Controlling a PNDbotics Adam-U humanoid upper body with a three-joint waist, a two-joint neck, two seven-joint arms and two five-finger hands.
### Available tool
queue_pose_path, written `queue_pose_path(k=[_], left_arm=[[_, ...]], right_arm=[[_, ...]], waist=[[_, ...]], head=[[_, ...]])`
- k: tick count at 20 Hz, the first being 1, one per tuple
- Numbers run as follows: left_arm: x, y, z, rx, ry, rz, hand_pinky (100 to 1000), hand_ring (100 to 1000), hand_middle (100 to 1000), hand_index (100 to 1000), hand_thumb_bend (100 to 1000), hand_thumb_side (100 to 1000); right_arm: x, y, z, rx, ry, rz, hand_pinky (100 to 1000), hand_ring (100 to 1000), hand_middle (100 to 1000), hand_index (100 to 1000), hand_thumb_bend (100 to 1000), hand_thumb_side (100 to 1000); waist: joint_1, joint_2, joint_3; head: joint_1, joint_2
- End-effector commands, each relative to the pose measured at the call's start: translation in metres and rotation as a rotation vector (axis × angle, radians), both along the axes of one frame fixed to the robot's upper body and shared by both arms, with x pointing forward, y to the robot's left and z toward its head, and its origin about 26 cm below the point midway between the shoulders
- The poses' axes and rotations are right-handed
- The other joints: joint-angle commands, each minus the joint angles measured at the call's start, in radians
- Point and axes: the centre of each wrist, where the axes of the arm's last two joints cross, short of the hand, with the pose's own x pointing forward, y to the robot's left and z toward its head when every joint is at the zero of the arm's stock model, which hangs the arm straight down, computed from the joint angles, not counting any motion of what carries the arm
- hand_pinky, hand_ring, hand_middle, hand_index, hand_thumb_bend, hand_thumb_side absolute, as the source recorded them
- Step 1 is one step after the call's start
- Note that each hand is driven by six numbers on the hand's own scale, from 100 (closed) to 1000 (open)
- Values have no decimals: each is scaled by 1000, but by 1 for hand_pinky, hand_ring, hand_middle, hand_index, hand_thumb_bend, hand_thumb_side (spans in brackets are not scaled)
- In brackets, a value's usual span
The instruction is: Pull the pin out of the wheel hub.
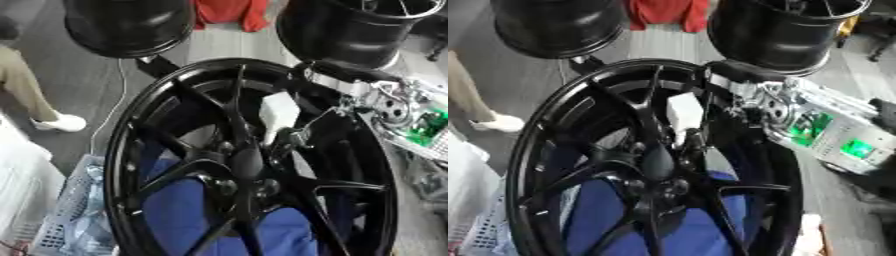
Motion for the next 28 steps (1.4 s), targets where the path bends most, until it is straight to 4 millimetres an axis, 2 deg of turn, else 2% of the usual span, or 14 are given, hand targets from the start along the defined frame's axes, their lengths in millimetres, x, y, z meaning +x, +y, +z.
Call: queue_pose_path(k=[1, 8, 12, 14, 18, 21, 28], left_arm=[[-3, -1, 9, 15, -33, -3, 705, 620, 582, 711, 100, 645], [-2, -2, 8, 14, -31, -5, 705, 620, 581, 710, 100, 647], [-3, -2, 8, 14, -29, -2, 705, 619, 581, 710, 100, 647], [-2, -2, 8, 13, -31, -3, 706, 619, 582, 710, 100, 647], [-2, -2, 8, 12, -31, -3, 706, 620, 582, 709, 100, 648], [-2, -2, 8, 11, -31, -3, 706, 620, 582, 707, 100, 648], [-2, -2, 7, 11, -27, -3, 707, 621, 582, 704, 100, 649]], right_arm=[[-1, 0, 9, -6, -19, 5, 818, 869, 859, 819, 391, 100], [-1, 3, 10, -10, -13, 10, 821, 865, 842, 800, 400, 100], [-1, 3, 8, -5, -1, 3, 811, 836, 789, 732, 399, 100], [-1, 4, 8, 4, -8, 9, 797, 803, 738, 667, 387, 100], [-1, 5, 8, 12, -11, 24, 780, 775, 716, 644, 327, 100], [-1, 6, 8, 18, -10, 33, 720, 724, 691, 614, 256, 100], [-1, 7, 8, 41, -35, 48, 599, 626, 601, 509, 197, 100]], waist=[[3, -10, 3], [0, -8, 5], [0, -5, 6], [1, -4, 6], [2, -3, 6], [2, -1, 7], [2, 1, 7]], head=[[5, -18], [6, -27], [7, -28], [8, -27], [7, -31], [9, -35], [12, -35]])
